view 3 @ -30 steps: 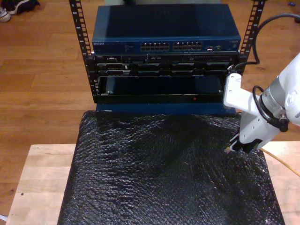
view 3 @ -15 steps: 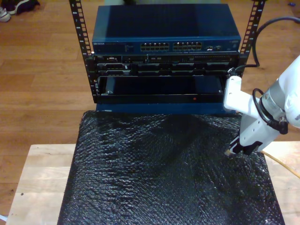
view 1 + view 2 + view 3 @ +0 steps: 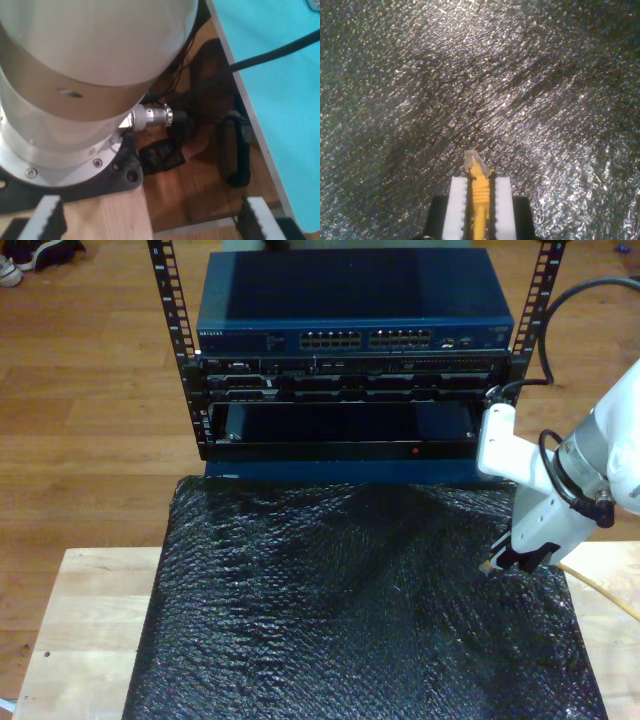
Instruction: Grab the cable and plug it in
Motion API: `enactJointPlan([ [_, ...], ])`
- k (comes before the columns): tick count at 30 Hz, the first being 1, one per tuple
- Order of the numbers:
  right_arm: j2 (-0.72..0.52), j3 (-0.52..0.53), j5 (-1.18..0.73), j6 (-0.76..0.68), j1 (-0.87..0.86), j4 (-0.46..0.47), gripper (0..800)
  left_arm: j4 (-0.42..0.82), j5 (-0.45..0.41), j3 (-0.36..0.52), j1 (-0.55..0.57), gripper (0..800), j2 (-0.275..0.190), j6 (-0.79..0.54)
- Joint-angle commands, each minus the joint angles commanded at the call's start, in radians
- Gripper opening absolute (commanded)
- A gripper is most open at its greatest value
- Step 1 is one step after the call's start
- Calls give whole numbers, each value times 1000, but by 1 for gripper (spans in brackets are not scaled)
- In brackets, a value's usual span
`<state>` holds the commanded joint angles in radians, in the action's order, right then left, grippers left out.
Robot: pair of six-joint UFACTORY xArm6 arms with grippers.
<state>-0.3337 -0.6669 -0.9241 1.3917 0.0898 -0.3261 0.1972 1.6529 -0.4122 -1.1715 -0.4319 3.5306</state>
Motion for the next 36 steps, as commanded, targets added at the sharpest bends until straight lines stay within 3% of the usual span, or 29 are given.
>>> enactJointPlan([
  [19, -5, -2, -2, 0, 0, 2, 0, -8, -123, 100, -55, 800, -74, -41],
  [36, -3, -3, -2, 2, 2, 2, 0, -11, -140, 98, -110, 800, -77, -86],
])
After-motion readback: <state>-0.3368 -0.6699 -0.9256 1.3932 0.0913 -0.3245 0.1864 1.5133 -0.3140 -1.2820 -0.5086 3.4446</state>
